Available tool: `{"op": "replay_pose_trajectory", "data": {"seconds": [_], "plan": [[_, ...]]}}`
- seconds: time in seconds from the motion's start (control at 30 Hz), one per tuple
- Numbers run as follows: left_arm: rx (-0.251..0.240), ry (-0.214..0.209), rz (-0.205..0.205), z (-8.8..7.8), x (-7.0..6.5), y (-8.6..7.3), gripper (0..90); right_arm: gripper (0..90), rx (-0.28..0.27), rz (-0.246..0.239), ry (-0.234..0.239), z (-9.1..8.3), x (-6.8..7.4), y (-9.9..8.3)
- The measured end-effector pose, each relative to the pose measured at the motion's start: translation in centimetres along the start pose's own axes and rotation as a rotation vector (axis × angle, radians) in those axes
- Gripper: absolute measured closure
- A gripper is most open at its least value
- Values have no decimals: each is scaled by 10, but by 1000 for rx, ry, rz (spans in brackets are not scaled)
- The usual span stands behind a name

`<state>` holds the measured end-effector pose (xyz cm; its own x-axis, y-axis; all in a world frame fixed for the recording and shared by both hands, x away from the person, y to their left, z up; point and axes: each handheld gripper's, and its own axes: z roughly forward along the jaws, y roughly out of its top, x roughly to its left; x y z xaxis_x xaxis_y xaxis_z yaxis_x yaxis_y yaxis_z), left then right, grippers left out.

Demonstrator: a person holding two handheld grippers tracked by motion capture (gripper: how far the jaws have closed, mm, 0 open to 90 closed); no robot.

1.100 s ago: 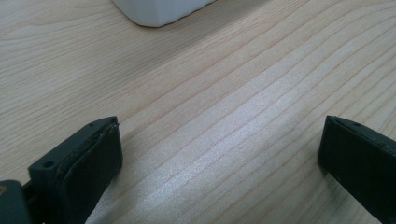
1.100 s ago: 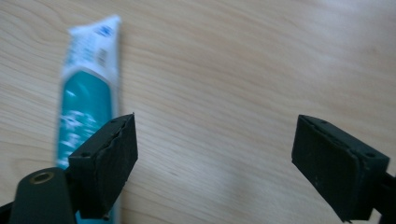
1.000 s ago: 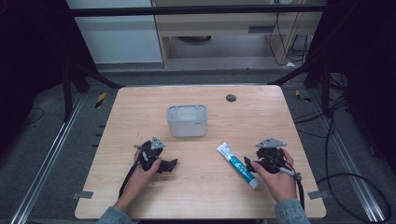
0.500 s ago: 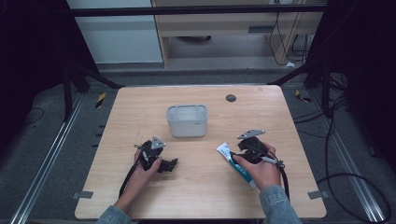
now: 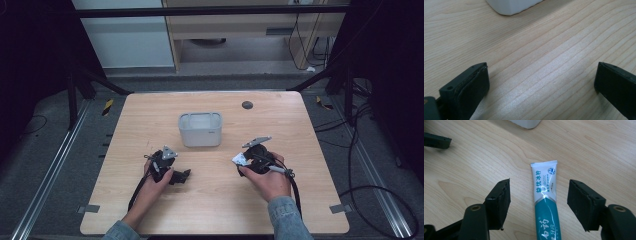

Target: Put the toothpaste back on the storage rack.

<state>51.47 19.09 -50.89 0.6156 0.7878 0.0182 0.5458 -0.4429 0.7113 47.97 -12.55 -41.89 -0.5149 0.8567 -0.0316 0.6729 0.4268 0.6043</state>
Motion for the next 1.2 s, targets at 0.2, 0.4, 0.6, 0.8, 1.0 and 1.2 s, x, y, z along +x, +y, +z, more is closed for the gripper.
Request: {"op": "replay_pose_trajectory", "data": {"seconds": [0.2,0.4,0.6,0.8,1.0,1.2], "plan": [[0,1,-2,1,0,1,0,360,15,-10,6,2,-1,1],[0,1,-2,1,1,1,0,400,34,-19,24,12,-1,5],[0,1,-1,1,1,1,0,416,48,-30,27,14,2,10],[0,1,-1,1,1,1,0,418,75,-42,38,16,4,15],[0,0,-1,1,1,1,0,420,104,-40,32,20,3,17],[0,0,0,1,1,1,0,437,140,-36,21,28,-1,15]]}}
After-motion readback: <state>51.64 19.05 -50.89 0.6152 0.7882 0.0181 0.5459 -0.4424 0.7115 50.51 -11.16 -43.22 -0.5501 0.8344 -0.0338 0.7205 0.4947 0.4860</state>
